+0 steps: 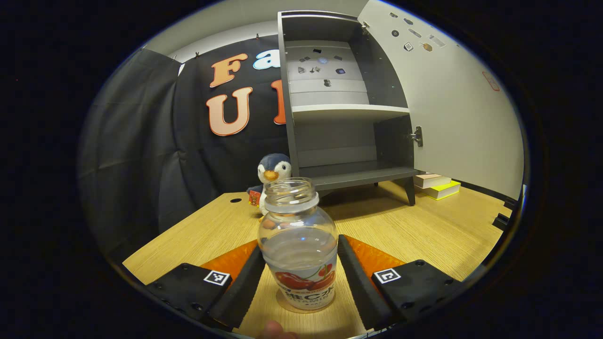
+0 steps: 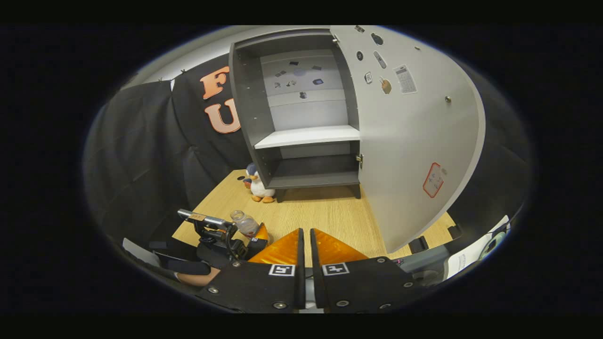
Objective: Open the cabinet door with the right hand, grasp the bottle in the cabinet with the left hand and place it on the coaster, then close the cabinet door with the right hand.
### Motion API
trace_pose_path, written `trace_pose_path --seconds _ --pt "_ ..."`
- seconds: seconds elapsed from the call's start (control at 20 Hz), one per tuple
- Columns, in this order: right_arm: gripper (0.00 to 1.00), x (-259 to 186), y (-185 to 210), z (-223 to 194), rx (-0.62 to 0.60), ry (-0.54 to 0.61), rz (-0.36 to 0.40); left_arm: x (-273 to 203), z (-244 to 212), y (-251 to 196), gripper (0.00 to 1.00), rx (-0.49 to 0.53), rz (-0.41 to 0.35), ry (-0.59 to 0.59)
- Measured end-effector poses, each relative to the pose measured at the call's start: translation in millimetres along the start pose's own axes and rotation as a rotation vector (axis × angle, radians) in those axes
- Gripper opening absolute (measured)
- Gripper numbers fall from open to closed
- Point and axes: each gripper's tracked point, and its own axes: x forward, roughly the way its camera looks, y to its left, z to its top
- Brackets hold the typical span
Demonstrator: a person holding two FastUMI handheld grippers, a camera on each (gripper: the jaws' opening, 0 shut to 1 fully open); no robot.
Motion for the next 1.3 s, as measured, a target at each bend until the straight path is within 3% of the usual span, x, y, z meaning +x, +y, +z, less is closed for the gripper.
trace_pose_path --seconds 0.45,0.95,1.3 --pt "0.07 -12.1 7.2 4.3 0.030 -0.039 0.020 -25.8 39.6 7.3 0.95 -0.019 -0.007 -0.023" --pt "0.07 -27.6 -2.9 54.5 0.044 -0.230 0.017 -61.4 164.3 15.4 0.95 -0.028 -0.048 -0.148" --pt "0.26 -50.1 -38.1 102.1 0.014 -0.387 -0.058 -68.8 223.8 10.7 0.95 -0.068 -0.077 -0.192"
